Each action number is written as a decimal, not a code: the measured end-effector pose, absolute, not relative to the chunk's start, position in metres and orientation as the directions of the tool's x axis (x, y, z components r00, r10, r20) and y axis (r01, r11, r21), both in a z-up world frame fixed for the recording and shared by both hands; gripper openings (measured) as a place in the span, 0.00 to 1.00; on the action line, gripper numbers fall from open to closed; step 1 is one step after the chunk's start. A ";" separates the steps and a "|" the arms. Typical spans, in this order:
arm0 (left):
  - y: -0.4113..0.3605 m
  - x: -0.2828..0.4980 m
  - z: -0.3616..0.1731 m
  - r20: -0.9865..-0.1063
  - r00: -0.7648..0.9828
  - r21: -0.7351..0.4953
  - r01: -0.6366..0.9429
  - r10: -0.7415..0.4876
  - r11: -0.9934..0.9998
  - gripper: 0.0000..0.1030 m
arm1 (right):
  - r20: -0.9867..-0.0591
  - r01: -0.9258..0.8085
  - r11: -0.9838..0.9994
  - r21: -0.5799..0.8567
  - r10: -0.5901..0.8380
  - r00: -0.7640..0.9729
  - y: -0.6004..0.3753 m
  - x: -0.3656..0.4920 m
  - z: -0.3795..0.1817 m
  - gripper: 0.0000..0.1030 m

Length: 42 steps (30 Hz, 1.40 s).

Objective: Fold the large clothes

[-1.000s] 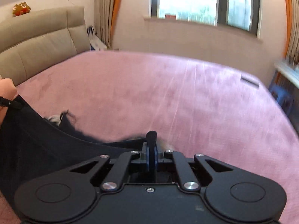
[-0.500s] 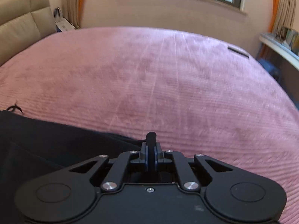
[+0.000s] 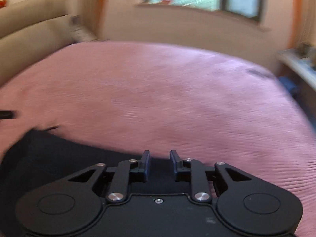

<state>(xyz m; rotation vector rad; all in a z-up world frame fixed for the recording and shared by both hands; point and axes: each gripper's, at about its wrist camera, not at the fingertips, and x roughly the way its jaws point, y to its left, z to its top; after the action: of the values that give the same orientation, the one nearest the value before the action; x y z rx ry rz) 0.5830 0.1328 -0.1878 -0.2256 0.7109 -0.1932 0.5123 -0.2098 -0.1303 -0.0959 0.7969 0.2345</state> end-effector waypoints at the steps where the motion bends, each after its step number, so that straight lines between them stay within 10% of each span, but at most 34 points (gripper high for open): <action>1: 0.124 0.582 -0.196 -0.630 0.723 -0.298 0.114 -0.285 0.948 0.17 | -0.728 -0.290 0.957 0.002 0.200 0.656 -0.191 0.511 -0.142 0.05; 13: 0.146 0.569 -0.278 -0.672 0.691 -0.391 -0.026 -0.266 0.920 0.03 | -0.799 -0.242 0.968 -0.070 0.090 0.594 -0.146 0.548 -0.226 0.00; 21: 0.196 0.471 -0.229 -0.701 0.662 -0.397 -0.056 -0.264 0.916 0.14 | -0.793 -0.261 0.964 0.046 0.194 0.578 -0.140 0.463 -0.146 0.01; 32: 0.220 0.355 -0.243 -0.771 0.587 -0.451 -0.229 -0.247 0.863 0.18 | -0.877 -0.306 0.952 0.005 0.151 0.456 -0.090 0.407 -0.211 0.01; 42: 0.220 0.349 -0.272 -0.760 0.589 -0.542 -0.341 -0.275 0.768 0.42 | -0.876 -0.267 0.963 0.039 0.162 0.454 -0.095 0.414 -0.209 0.01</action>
<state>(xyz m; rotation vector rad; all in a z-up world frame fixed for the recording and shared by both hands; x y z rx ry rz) 0.3490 0.2198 -0.2724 -0.7232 0.9634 0.0427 0.4135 -0.0947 -0.2094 -0.1095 1.0678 0.2651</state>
